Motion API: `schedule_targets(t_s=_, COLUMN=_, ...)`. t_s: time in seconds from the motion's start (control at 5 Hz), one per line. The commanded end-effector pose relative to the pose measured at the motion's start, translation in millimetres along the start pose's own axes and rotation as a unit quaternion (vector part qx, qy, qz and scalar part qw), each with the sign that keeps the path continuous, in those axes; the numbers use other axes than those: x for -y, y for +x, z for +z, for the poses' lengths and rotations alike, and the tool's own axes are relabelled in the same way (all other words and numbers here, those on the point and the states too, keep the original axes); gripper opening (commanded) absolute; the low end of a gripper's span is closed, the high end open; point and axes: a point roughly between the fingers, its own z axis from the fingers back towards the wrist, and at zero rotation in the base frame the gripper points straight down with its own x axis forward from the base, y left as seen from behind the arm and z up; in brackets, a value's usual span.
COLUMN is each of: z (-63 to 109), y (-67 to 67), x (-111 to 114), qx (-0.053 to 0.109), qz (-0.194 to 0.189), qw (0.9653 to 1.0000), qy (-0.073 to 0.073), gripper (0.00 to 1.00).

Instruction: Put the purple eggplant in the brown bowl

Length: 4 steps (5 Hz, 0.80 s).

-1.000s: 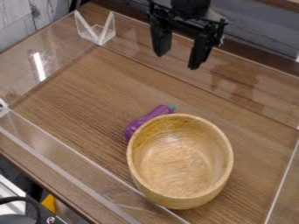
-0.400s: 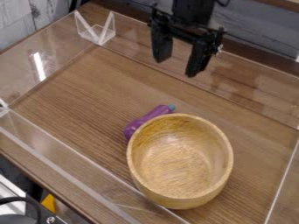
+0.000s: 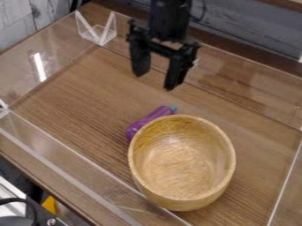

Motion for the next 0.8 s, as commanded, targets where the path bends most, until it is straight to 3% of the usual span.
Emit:
schedule_targets(t_s=0.0, z=6.9, y=-5.6, x=-10.4, qx=0.032, qz=0.01, qw=0.9994, qy=0.0, gripper=1.0)
schedule_targets(t_s=0.2, z=-1.6, y=-8.0, x=-11.7, qx=0.032, qz=0.029, qw=0.999, qy=-0.006, gripper=1.0)
schedule_targets(t_s=0.6, z=-17.0, y=-26.5, x=-5.4, qx=0.037, qz=-0.049, qw=0.9981, qy=0.001, gripper=1.0)
